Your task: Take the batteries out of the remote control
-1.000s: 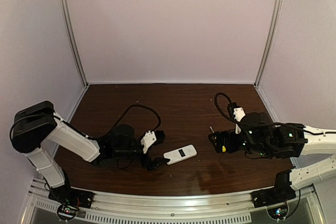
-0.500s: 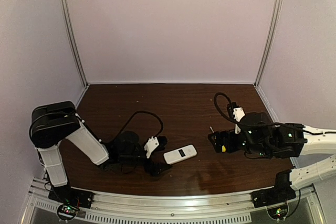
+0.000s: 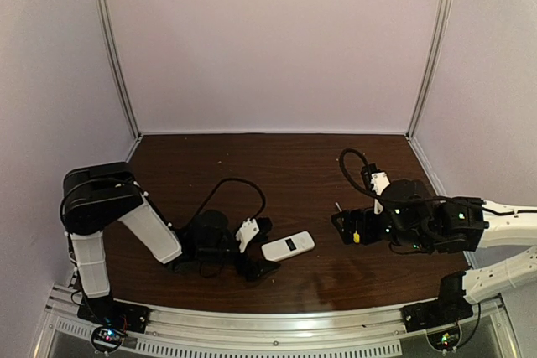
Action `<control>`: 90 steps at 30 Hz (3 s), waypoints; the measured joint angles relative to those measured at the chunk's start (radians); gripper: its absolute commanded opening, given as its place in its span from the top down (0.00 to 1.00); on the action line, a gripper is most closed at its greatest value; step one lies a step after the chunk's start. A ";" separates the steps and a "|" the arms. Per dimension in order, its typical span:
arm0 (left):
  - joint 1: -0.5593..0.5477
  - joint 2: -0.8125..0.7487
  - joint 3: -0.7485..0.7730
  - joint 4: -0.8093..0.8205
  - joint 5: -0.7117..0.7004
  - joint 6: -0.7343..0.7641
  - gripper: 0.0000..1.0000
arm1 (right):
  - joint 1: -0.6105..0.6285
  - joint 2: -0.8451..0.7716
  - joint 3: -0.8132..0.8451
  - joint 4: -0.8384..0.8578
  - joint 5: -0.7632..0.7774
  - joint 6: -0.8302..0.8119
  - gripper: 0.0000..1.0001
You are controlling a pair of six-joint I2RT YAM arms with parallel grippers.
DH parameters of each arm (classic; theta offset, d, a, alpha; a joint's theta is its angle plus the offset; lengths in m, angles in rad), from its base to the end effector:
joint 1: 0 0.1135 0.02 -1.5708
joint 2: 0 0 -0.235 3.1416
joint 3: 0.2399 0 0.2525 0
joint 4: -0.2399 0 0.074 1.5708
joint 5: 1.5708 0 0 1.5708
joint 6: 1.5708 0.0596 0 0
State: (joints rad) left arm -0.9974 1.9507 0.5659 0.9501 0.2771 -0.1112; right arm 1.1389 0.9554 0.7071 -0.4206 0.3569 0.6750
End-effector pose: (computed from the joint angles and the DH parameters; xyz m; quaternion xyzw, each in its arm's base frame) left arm 0.1656 -0.2866 0.0465 0.4251 0.7224 -0.3794 0.3918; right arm 0.1188 0.2081 0.2227 -0.1283 0.8798 0.2394 0.3901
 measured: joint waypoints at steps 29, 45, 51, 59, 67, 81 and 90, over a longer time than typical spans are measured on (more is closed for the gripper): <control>-0.013 0.126 0.112 0.044 -0.028 0.031 0.23 | 0.000 0.012 -0.007 0.016 -0.001 -0.018 0.00; -0.017 0.133 0.134 0.017 -0.039 0.105 0.52 | 0.000 0.012 -0.007 0.026 -0.001 -0.018 0.00; -0.017 0.114 0.115 0.014 -0.033 0.145 0.62 | 0.000 0.025 -0.007 0.028 -0.002 -0.018 0.00; -0.017 0.037 0.058 -0.042 -0.017 0.193 0.86 | -0.001 0.060 -0.006 0.035 -0.023 -0.017 0.00; -0.017 -0.034 0.045 -0.092 -0.012 0.220 1.00 | -0.006 0.153 0.030 0.052 -0.085 -0.015 0.00; -0.017 -0.160 -0.057 -0.080 -0.059 0.263 1.00 | -0.072 0.262 0.101 0.093 -0.265 -0.019 0.00; -0.017 -0.207 -0.057 -0.118 -0.013 0.264 1.00 | -0.098 0.320 0.119 0.111 -0.400 -0.020 0.00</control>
State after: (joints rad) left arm -1.0145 1.7435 0.5091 0.8318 0.2646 0.1528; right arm 1.0409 1.2751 0.8265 -0.3092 -0.0433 0.6552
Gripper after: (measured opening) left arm 0.577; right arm 0.996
